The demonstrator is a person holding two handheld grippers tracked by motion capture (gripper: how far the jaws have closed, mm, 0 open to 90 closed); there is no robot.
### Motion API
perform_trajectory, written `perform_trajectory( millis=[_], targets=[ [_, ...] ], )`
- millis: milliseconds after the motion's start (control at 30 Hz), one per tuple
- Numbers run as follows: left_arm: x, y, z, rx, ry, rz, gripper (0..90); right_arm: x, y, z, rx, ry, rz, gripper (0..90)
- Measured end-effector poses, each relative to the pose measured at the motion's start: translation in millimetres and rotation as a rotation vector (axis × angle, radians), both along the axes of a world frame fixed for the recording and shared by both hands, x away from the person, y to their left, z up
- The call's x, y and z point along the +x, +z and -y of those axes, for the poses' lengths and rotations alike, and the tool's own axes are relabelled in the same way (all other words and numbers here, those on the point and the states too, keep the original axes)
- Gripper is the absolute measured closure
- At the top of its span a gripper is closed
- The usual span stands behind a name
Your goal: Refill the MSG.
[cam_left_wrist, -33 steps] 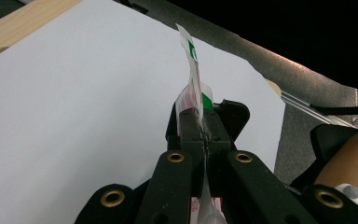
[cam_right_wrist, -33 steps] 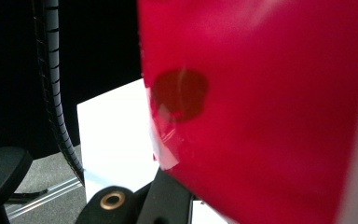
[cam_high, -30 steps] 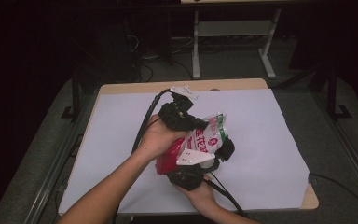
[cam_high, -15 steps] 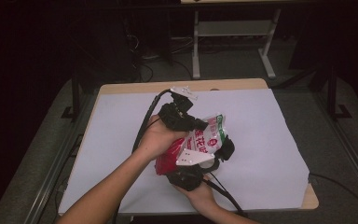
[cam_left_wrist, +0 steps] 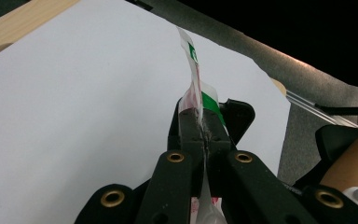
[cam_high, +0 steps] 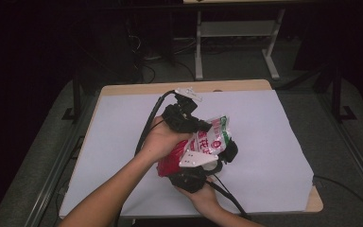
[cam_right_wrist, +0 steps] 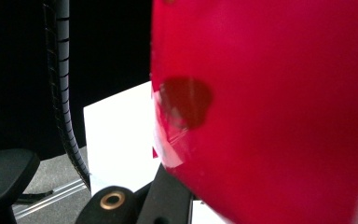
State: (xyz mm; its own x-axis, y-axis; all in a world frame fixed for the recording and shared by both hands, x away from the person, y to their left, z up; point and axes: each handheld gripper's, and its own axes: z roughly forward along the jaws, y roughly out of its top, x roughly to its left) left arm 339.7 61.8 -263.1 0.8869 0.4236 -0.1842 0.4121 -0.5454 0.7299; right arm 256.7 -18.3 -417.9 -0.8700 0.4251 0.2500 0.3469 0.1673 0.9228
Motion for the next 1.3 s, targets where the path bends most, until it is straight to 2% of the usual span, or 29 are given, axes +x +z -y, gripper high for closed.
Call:
perform_trajectory(
  millis=[1300],
  targets=[
    [0.7, -1.7, 2.8, -0.002, 0.005, 0.003, 89.8, 0.3, 1.8, 1.3, 0.007, 0.001, 0.000, 90.0]
  ],
)
